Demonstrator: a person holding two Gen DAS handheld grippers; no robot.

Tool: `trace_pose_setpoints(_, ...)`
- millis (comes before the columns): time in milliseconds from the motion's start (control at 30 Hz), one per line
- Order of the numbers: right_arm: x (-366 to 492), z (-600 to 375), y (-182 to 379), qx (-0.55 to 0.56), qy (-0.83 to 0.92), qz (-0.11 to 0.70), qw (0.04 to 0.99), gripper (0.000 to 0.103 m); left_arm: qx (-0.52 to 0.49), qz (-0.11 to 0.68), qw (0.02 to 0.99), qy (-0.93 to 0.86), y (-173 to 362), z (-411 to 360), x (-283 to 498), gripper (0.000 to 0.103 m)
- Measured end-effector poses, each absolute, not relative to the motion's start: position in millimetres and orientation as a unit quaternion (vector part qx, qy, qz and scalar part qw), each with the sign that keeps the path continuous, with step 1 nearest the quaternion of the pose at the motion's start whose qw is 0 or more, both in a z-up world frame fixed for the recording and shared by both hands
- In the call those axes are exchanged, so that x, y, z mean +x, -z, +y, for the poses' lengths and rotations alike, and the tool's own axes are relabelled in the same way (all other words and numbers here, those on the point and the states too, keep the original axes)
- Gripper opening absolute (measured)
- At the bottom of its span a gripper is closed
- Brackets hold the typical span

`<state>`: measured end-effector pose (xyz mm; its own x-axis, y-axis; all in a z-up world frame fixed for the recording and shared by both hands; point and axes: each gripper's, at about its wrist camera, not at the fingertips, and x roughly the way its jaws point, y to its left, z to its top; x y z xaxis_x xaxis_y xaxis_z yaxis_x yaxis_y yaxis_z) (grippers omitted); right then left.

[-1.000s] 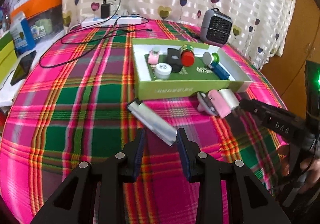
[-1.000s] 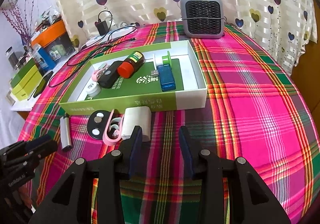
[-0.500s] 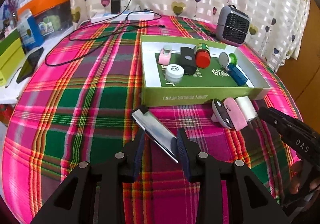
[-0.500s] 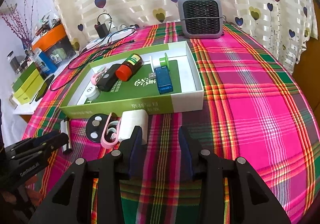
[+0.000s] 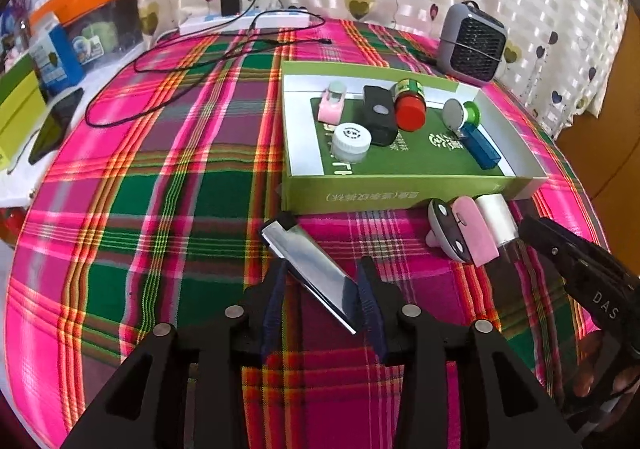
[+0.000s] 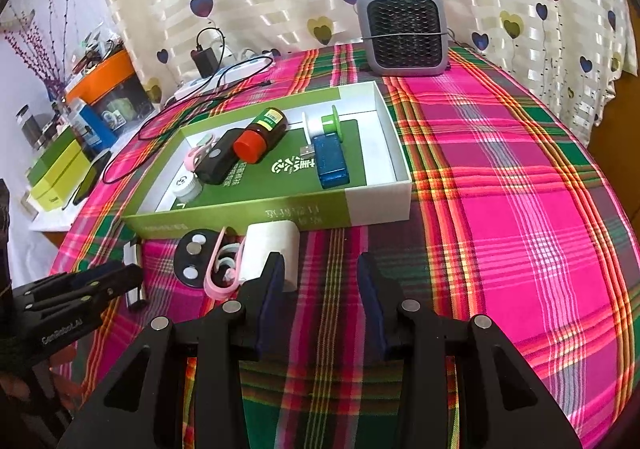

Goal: Organize rigid objects
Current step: 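Lower the left gripper onto the silver metal bar and close it, then lift the silver bar with the left gripper while the right gripper grasps the white charger plug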

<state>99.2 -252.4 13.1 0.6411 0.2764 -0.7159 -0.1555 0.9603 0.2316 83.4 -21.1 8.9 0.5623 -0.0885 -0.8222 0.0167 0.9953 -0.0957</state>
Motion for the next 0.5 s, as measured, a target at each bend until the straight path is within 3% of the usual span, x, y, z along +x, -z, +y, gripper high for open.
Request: trace_pose_setpoints(500, 101, -254, -12, 0.081, -0.119, 0.405, 0.903, 0.039, -0.018, 0.48, 0.877, 0.025, -8, -11, 74, 0.038)
